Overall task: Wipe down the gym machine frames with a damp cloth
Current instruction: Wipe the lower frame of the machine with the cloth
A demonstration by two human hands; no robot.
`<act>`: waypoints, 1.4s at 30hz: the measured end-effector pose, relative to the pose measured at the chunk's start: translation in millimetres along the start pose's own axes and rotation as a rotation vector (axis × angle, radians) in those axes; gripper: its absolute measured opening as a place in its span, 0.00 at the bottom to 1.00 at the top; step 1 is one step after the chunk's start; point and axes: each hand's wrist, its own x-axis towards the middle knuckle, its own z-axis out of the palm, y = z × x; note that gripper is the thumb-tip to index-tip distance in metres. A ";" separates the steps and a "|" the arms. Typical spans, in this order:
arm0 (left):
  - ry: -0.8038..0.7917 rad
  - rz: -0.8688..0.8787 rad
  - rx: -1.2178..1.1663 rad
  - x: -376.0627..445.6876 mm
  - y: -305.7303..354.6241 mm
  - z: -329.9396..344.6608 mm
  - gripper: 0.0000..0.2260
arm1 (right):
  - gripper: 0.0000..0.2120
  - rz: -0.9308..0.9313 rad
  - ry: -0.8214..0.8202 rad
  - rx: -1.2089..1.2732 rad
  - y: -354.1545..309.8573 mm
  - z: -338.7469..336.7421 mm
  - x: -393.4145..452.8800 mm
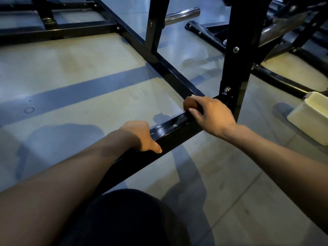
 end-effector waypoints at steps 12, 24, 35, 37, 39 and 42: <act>0.013 -0.012 0.020 2.5 0.2 2.5 0.30 | 0.24 -0.239 -0.005 -0.043 2.1 -3.6 -24.9; 0.043 -0.018 -0.006 3.1 -1.0 5.2 0.29 | 0.25 -0.426 -0.099 -0.022 -59.4 -0.8 -36.5; -0.006 -0.019 -0.006 3.3 2.9 0.7 0.31 | 0.19 -0.043 -0.080 -0.177 -44.3 12.6 14.6; 0.005 -0.025 -0.001 3.8 3.0 2.1 0.30 | 0.24 -0.228 -0.076 -0.149 -62.1 16.4 -5.5; 0.007 -0.032 -0.009 3.3 1.8 3.4 0.29 | 0.26 -0.379 -0.090 -0.006 -53.1 10.2 -21.3; 0.006 -0.029 0.005 0.7 3.0 2.4 0.29 | 0.25 -0.331 -0.107 0.055 -6.4 -5.5 -18.7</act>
